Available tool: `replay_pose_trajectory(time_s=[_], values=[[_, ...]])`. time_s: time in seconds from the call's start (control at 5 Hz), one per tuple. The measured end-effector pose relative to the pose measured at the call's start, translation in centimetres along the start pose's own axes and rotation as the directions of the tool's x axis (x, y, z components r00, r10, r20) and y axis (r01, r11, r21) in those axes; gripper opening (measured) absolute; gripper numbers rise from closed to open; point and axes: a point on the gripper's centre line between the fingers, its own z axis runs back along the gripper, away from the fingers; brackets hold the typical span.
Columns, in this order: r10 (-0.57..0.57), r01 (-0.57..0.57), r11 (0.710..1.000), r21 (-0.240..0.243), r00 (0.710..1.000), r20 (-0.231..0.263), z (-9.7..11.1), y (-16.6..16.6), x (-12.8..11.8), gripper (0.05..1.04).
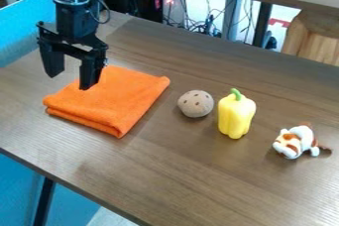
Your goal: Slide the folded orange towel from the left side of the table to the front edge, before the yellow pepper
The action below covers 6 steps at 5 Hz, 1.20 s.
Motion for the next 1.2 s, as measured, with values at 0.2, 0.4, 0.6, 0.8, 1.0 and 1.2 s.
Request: replay_pose_trajectory(time_s=[0.2, 0.4, 0.6, 0.8, 1.0, 1.2], values=[[-0.011, 0.011, 1.000, -0.006, 0.999, -0.034, -1.0, -0.2, -0.1, 1.001], [-0.055, 0.056, 0.998, 0.018, 0.997, -0.058, -2.9, 0.3, 1.0, 1.001], [-0.096, 0.097, 0.995, 0.027, 0.994, -0.052, -4.0, 1.5, 2.8, 1.001], [-0.085, 0.085, 0.996, -0.002, 0.996, 0.009, -4.5, 2.4, 4.8, 1.001], [-0.081, 0.083, 0.996, -0.033, 0.995, 0.054, -5.4, 2.1, 6.4, 1.001], [-0.052, 0.058, 0.997, -0.057, 0.993, 0.102, -5.6, 1.7, 7.3, 1.001]])
